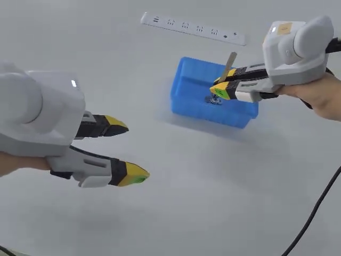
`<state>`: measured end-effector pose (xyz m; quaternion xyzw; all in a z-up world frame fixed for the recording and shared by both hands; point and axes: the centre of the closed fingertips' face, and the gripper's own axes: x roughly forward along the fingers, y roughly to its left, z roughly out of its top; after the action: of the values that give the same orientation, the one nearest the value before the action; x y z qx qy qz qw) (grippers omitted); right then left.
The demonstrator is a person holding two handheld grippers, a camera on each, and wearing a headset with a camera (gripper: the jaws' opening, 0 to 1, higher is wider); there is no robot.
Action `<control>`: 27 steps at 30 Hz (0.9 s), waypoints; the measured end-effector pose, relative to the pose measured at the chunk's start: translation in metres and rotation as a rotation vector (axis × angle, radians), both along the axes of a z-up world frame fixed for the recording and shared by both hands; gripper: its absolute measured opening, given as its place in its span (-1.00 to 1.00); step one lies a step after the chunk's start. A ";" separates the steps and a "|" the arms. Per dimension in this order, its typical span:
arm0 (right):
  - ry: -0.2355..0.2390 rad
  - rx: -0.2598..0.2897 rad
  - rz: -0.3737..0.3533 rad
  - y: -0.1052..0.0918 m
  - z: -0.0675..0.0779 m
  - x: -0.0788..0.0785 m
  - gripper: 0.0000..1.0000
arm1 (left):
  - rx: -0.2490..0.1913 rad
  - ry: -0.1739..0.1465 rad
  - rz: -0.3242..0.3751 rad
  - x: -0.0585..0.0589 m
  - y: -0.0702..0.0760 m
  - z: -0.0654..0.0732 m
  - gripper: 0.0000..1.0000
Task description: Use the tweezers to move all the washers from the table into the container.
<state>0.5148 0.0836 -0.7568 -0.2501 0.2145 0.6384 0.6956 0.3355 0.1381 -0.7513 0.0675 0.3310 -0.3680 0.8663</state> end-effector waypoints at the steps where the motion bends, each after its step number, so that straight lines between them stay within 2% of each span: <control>1: 0.001 0.002 -0.001 0.000 0.000 0.000 -0.80 | 0.001 0.001 0.001 0.000 0.000 0.000 0.23; 4: 0.003 -0.002 0.000 0.000 0.000 -0.001 -0.80 | 0.016 0.009 0.002 -0.002 0.002 -0.002 0.30; 11: 0.002 -0.004 0.004 0.002 0.003 -0.003 -0.80 | 0.022 0.001 0.007 -0.002 0.004 -0.001 0.34; 17: -0.011 -0.011 0.018 0.004 0.010 -0.009 -0.83 | 0.025 -0.017 0.007 0.000 0.005 0.004 0.34; 19: -0.035 -0.031 0.029 0.002 0.011 -0.011 -0.84 | 0.026 -0.031 0.005 0.003 0.005 0.008 0.32; 21: -0.031 -0.029 0.035 0.002 0.014 -0.015 -0.84 | -0.003 -0.046 0.028 0.012 0.005 0.016 0.31; 25: -0.041 -0.032 0.045 0.002 0.020 -0.018 -0.84 | 0.001 -0.102 0.022 0.036 0.003 0.032 0.28; 27: -0.041 -0.029 0.046 0.002 0.023 -0.019 -0.84 | 0.004 -0.137 0.008 0.051 -0.002 0.042 0.25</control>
<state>0.4959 0.0856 -0.7337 -0.2782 0.2037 0.6459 0.6811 0.3868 0.1365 -0.7092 0.0931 0.2721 -0.3584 0.8882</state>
